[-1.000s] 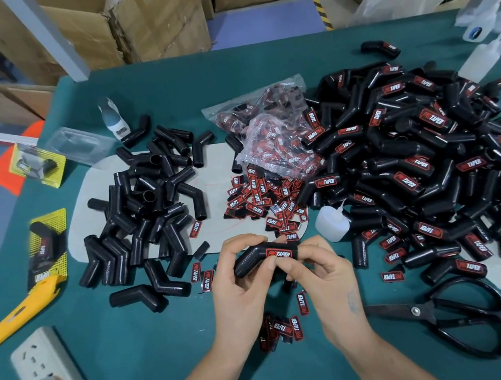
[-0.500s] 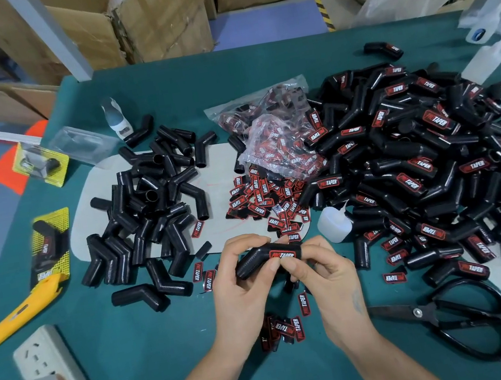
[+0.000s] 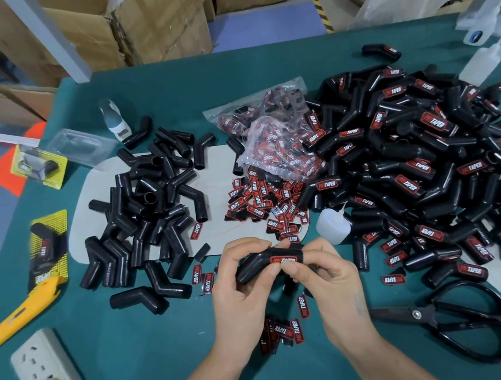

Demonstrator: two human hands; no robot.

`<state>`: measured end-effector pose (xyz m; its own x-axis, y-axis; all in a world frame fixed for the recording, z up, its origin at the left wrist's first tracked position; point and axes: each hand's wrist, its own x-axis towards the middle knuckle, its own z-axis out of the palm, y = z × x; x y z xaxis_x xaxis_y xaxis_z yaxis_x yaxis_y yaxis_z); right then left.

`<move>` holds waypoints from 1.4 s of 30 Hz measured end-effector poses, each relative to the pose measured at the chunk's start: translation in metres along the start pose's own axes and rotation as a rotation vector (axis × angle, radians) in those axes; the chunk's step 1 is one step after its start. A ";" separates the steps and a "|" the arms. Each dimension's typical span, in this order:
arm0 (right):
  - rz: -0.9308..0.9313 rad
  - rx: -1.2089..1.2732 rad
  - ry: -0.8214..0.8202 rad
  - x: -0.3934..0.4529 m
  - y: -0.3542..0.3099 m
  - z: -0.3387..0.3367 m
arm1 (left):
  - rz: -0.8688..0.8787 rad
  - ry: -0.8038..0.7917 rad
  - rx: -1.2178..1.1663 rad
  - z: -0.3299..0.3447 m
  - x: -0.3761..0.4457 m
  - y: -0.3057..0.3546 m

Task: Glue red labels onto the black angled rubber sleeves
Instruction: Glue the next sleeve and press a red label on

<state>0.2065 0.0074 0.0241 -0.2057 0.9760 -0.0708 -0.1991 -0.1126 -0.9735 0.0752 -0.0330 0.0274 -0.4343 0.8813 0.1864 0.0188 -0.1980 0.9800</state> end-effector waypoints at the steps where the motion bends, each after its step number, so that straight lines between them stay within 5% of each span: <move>1: -0.008 -0.006 -0.001 -0.001 0.000 -0.001 | 0.031 0.000 0.011 -0.001 -0.001 -0.001; 17: -0.573 -0.250 -0.037 -0.005 -0.014 -0.008 | 0.339 -0.211 -0.021 -0.014 0.005 0.011; 34: -0.501 -0.232 -0.132 0.001 -0.015 -0.016 | 0.347 -0.245 0.032 -0.022 0.009 0.012; 42: -0.174 -0.108 -0.063 0.002 -0.013 -0.010 | -0.003 -0.236 0.008 -0.021 0.013 0.013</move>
<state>0.2182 0.0128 0.0348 -0.2376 0.9650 0.1111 -0.1340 0.0808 -0.9877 0.0507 -0.0330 0.0409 -0.2119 0.9580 0.1933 0.0257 -0.1923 0.9810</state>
